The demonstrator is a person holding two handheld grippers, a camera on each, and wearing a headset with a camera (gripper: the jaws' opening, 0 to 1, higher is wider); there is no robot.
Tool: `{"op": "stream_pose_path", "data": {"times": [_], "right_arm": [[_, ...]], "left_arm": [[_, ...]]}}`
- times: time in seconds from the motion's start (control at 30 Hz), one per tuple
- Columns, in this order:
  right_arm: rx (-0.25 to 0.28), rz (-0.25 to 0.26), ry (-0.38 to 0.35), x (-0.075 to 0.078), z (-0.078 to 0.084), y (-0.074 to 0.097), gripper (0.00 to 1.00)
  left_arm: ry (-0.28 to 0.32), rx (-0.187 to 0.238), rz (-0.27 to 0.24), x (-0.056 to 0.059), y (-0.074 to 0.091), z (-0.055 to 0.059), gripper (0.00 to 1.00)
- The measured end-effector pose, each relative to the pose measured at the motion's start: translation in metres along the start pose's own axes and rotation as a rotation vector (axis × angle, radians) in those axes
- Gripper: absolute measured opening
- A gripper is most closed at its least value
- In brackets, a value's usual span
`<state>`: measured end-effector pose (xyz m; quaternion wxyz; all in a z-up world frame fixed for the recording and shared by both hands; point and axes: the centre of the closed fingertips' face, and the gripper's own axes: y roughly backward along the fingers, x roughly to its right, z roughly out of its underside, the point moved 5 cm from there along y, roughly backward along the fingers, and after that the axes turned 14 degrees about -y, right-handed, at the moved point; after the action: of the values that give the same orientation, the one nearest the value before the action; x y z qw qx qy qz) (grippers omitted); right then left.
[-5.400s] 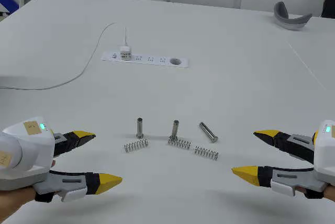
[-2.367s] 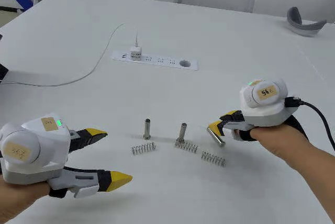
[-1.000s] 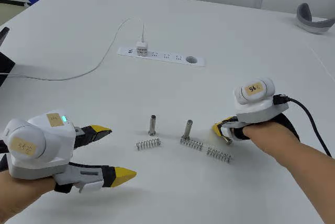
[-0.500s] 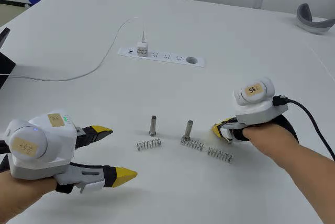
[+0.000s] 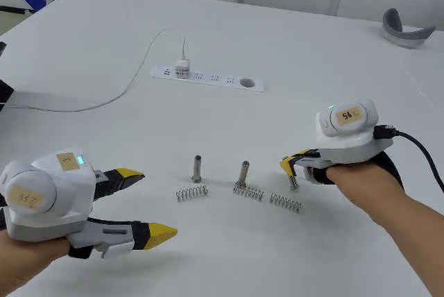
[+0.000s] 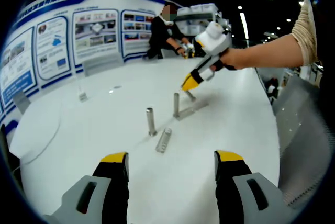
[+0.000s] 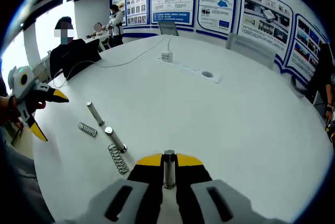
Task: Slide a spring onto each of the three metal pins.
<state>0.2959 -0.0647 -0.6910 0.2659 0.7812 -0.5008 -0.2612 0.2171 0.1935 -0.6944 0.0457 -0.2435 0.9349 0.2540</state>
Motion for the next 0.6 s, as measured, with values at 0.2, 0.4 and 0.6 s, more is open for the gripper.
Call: {"op": "stream_pose_path", "data": {"times": [0.2, 0.4, 0.6], "right_arm": [[0.012, 0.004, -0.003, 0.0016, 0.0042, 0.0056, 0.09], [0.016, 0.005, -0.008, -0.0002, 0.0086, 0.0087, 0.09], [0.017, 0.006, -0.009, -0.0006, 0.0106, 0.0106, 0.09]], "left_arm": [[-0.005, 0.004, 0.000, 0.0004, -0.0002, -0.0021, 0.67], [-0.010, 0.008, 0.001, 0.0014, 0.0000, -0.0048, 0.67], [-0.011, 0.010, 0.000, 0.0023, 0.0004, -0.0060, 0.67]]}}
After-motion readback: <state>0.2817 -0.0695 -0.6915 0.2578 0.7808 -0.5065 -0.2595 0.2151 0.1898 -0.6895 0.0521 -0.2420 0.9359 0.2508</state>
